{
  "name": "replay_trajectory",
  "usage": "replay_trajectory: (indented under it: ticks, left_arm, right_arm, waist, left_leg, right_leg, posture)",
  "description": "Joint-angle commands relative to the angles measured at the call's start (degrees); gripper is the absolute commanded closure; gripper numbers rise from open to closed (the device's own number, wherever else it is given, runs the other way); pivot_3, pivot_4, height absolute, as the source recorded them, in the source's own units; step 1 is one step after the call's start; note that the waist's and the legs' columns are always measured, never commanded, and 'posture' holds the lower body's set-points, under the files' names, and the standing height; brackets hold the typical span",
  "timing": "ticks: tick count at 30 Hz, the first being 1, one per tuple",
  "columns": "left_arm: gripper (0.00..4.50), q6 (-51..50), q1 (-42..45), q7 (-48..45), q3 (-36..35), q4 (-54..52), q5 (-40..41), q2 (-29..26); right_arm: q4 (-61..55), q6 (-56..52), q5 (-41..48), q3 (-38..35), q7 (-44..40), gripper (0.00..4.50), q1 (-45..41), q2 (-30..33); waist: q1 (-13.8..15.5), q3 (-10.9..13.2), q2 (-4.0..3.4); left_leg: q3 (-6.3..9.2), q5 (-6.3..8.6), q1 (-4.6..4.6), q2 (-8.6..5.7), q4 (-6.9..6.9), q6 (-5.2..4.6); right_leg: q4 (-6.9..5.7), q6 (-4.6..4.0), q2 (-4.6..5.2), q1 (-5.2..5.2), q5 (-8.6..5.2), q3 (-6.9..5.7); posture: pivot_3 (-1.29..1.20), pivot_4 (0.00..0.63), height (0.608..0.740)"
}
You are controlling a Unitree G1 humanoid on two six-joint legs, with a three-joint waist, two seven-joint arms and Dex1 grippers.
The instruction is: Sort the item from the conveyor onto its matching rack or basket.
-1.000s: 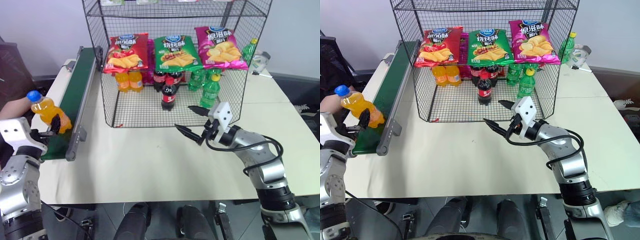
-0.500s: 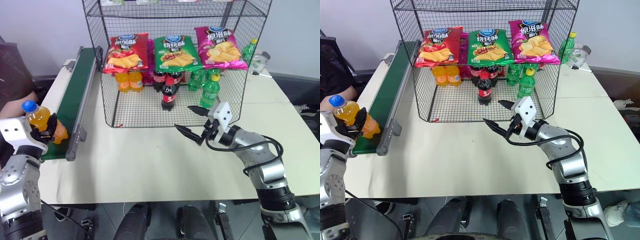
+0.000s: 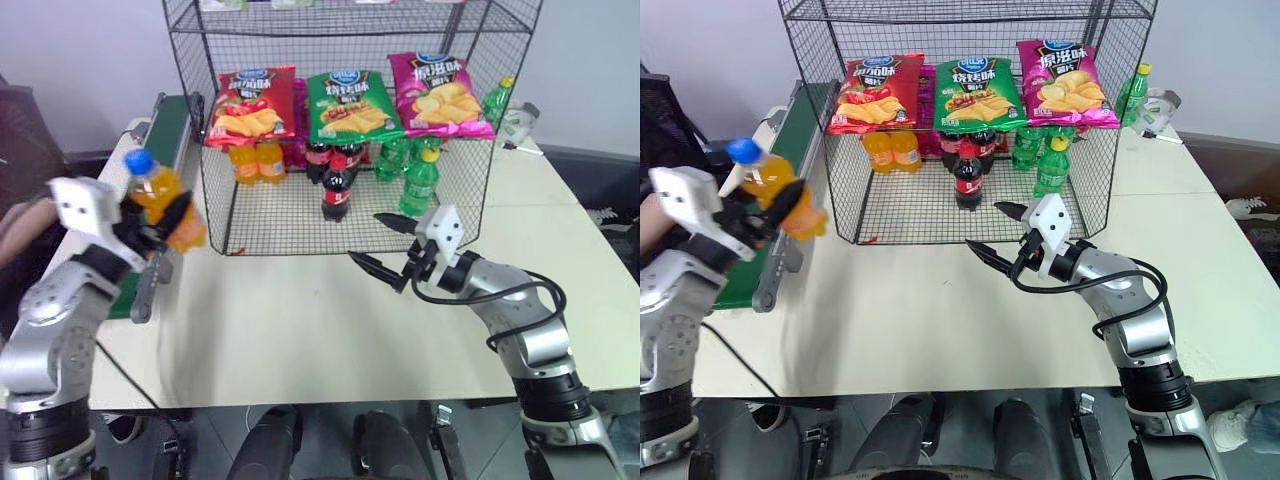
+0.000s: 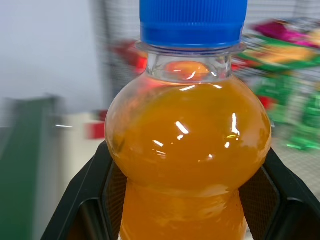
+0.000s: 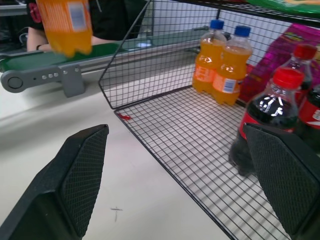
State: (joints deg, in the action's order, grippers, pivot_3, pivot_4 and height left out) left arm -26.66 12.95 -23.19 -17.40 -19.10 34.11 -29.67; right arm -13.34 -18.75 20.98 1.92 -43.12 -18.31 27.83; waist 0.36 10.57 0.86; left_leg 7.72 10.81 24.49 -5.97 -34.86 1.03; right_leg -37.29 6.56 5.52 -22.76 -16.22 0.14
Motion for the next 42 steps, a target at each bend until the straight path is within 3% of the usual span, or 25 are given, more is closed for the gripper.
replay_trajectory:
  ticks: [1, 7, 12, 19, 25, 27, 31, 32, 37, 42]
  left_arm:
    - [2.04, 2.7, 4.2, 3.1, 5.1, 2.5, -5.9, 2.7]
    - [2.04, 15.8, 12.5, 6.0, 11.6, 21.6, -16.9, 11.5]
    - [2.04, 25.8, 20.7, 6.0, 11.6, 38.3, -19.9, 16.7]
    - [2.04, 37.3, 30.0, 5.9, 11.1, 58.9, -23.4, 19.0]
    - [2.04, 43.4, 34.0, 6.4, 11.2, 70.3, -25.3, 19.5]
    - [2.04, 44.5, 34.6, 6.9, 11.3, 72.6, -25.8, 19.4]
    - [0.25, 46.3, 34.7, 7.4, 10.6, 74.3, -25.9, 19.3]
    - [0.11, 46.3, 34.5, 7.3, 10.4, 74.2, -25.7, 19.2]
    - [0.11, 46.0, 32.9, 6.2, 10.0, 71.9, -25.5, 18.9]
    - [0.11, 42.5, 26.7, 2.9, 9.6, 58.8, -23.0, 18.1]
  right_arm:
    - [-3.8, -0.6, 0.8, -0.1, 0.5, 0.00, 0.1, -0.2]
    - [-8.6, -3.1, 1.6, 1.4, 1.4, 0.00, 3.0, -1.1]
    - [-11.9, -4.7, 1.6, 2.3, 3.2, 0.00, 4.9, -1.8]
    - [-14.6, -5.7, 1.5, 1.7, 4.8, 0.00, 7.2, -1.8]
    - [-15.0, -5.1, 1.3, 1.1, 4.8, 0.00, 8.5, -1.4]
    - [-14.7, -4.9, 1.2, 1.0, 4.7, 0.00, 8.3, -1.3]
    - [-14.1, -4.4, 1.1, 0.9, 4.4, 0.00, 8.2, -1.2]
    - [-13.9, -4.3, 1.1, 0.9, 4.3, 0.00, 8.1, -1.1]
    - [-13.0, -4.1, 1.0, 1.3, 3.8, 0.00, 7.3, -1.2]
    - [-12.2, -4.8, 1.3, 1.0, 3.5, 0.00, 5.5, -1.0]
  waist:
    - [0.1, 0.0, 0.00]
    - [0.4, 0.0, 0.02]
    - [0.4, 0.0, 0.07]
    - [0.2, 0.0, 0.07]
    - [0.2, 0.0, 0.07]
    - [0.3, 0.0, 0.08]
    - [0.2, 0.0, 0.08]
    - [0.2, 0.0, 0.08]
    - [0.2, 0.0, 0.08]
    - [-0.1, 0.0, 0.07]
  left_leg:
    - [0.01, 0.00, 0.00, 0.00, -0.01, 0.00]
    - [-0.01, -0.01, 0.02, -0.03, -0.05, 0.00]
    - [0.00, -0.01, 0.07, -0.09, -0.16, 0.00]
    - [0.01, -0.01, 0.08, -0.10, -0.16, -0.01]
    - [0.01, -0.02, 0.07, -0.11, -0.17, -0.01]
    - [0.01, -0.02, 0.07, -0.11, -0.19, -0.02]
    - [0.01, -0.02, 0.07, -0.12, -0.21, -0.02]
    - [0.01, -0.02, 0.07, -0.12, -0.21, -0.02]
    - [0.02, -0.02, 0.06, -0.12, -0.23, -0.02]
    - [0.01, -0.02, 0.05, -0.11, -0.22, -0.01]
  right_leg:
    - [-0.03, 0.01, -0.01, -0.01, 0.00, -0.01]
    - [-0.01, 0.03, -0.01, 0.01, 0.02, -0.07]
    - [-0.02, 0.05, 0.02, 0.02, 0.03, -0.11]
    - [-0.02, 0.07, 0.01, 0.02, 0.03, -0.14]
    - [-0.07, 0.08, -0.06, 0.01, 0.03, -0.15]
    - [-0.09, 0.08, -0.07, 0.02, 0.03, -0.16]
    - [-0.12, 0.08, -0.06, 0.03, 0.03, -0.17]
    - [-0.12, 0.08, -0.06, 0.03, 0.03, -0.17]
    - [-0.16, 0.08, -0.07, 0.03, 0.03, -0.17]
    - [-0.18, 0.08, -0.07, 0.01, 0.03, -0.15]
  posture:
    - [0.00, 0.150, 0.740]
    - [0.00, 0.150, 0.740]
    - [0.00, 0.150, 0.740]
    - [0.00, 0.150, 0.740]
    - [0.00, 0.150, 0.740]
    - [0.00, 0.150, 0.740]
    - [0.00, 0.150, 0.740]
    - [0.00, 0.150, 0.740]
    - [0.00, 0.150, 0.740]
    - [0.00, 0.150, 0.740]
